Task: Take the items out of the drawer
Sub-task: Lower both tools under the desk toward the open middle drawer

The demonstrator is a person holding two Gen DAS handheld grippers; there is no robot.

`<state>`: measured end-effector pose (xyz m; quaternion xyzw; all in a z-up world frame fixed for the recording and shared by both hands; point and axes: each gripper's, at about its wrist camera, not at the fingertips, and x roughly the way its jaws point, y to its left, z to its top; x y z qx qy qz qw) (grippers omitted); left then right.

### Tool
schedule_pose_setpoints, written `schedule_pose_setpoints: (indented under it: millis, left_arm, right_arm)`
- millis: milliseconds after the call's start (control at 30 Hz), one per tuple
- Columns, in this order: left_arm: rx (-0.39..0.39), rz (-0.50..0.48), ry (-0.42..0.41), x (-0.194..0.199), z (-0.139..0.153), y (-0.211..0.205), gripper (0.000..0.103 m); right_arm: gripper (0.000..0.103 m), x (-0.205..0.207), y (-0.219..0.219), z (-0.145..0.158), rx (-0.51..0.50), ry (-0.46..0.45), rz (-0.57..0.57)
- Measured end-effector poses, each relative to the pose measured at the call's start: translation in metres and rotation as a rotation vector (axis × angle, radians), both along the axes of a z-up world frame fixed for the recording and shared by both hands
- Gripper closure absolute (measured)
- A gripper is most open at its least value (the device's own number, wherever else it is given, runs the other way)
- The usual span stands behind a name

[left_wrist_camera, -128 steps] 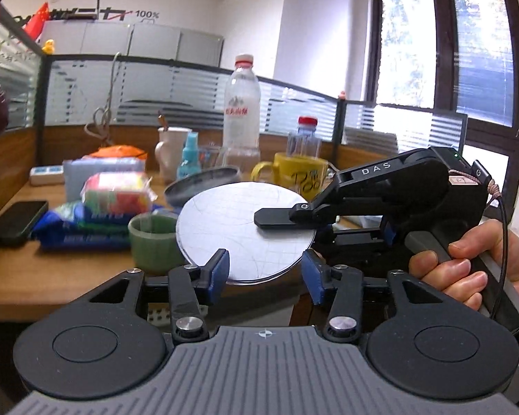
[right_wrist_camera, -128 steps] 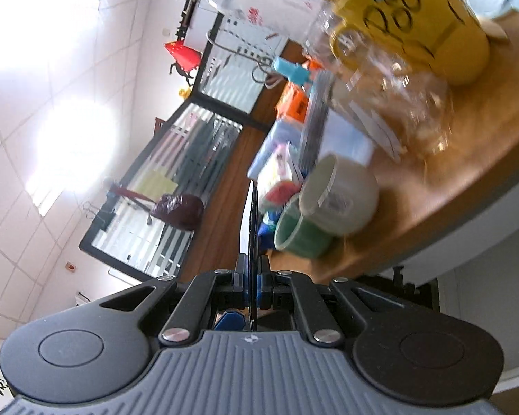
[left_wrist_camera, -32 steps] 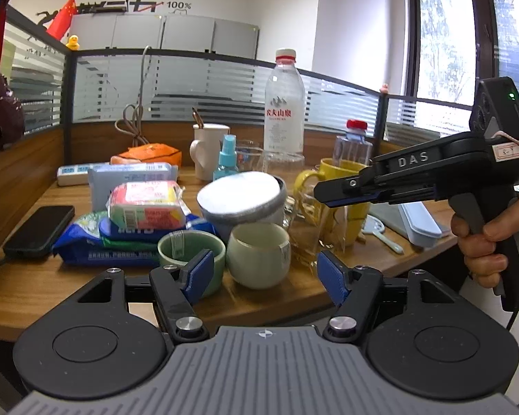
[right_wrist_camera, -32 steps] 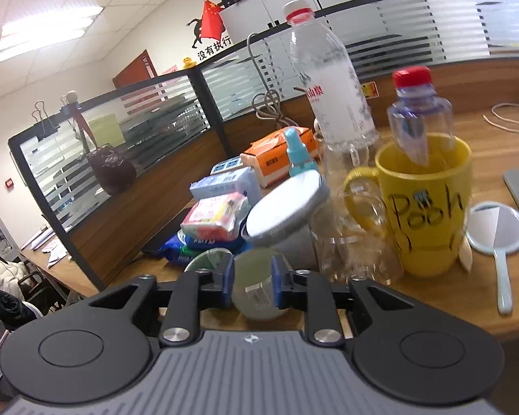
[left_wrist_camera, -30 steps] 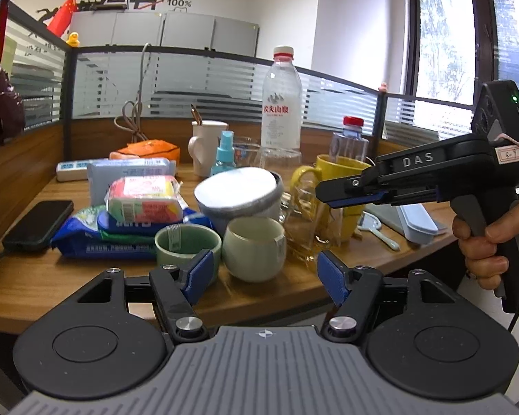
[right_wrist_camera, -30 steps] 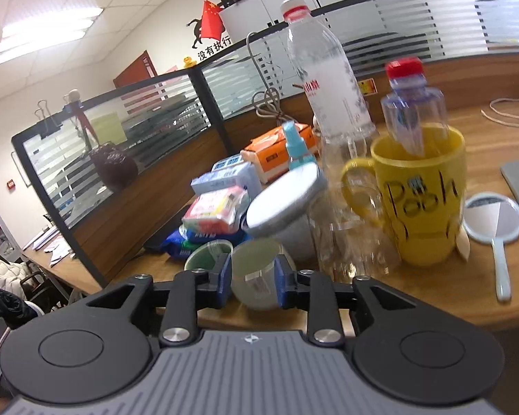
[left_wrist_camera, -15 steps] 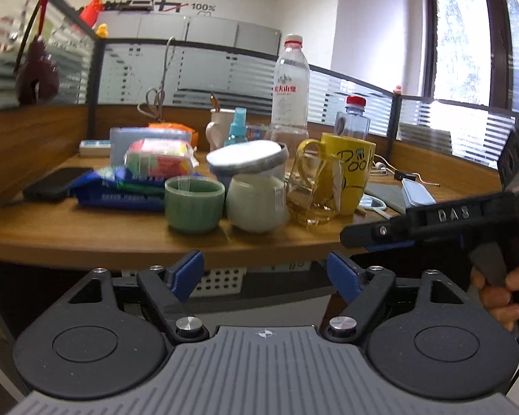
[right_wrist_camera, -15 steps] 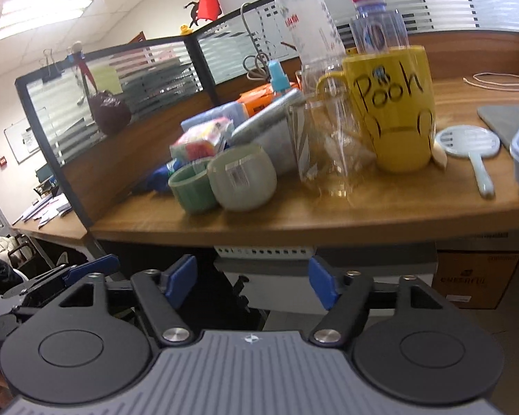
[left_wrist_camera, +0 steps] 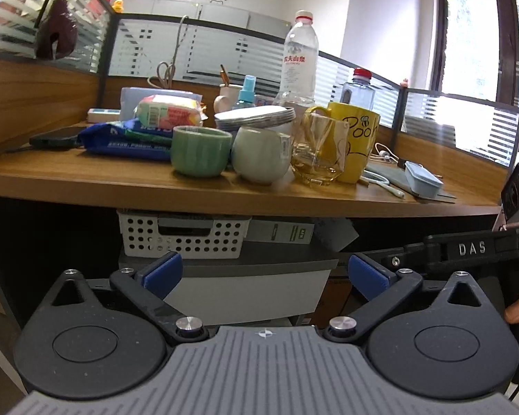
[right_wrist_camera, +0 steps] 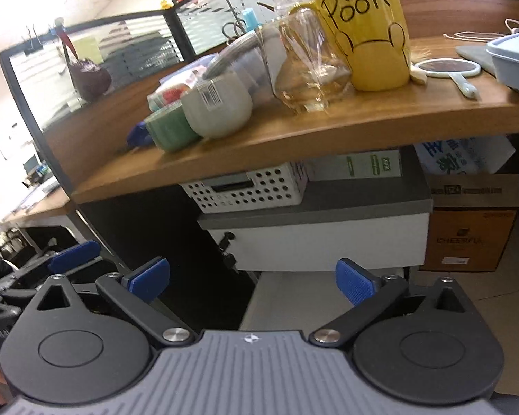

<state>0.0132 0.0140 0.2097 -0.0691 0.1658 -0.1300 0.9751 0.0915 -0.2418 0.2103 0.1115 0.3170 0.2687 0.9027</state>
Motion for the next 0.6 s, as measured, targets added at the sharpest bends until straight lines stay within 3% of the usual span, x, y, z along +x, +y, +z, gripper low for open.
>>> schedule_pose_setpoints:
  millis: [267, 500, 600]
  left_arm:
    - [-0.002, 0.032, 0.031, -0.003, -0.028, 0.001, 0.000]
    - [0.025, 0.072, 0.070, -0.007, -0.067, 0.001, 0.000]
    - [0.032, 0.082, 0.096, -0.009, -0.084, 0.001, 0.000]
  right_arm:
    - [0.000, -0.014, 0.004, -0.031, -0.077, -0.029, -0.057]
    - [0.000, -0.038, 0.006, -0.075, -0.135, -0.133, -0.110]
    - [0.000, -0.044, 0.007, -0.095, -0.167, -0.120, -0.122]
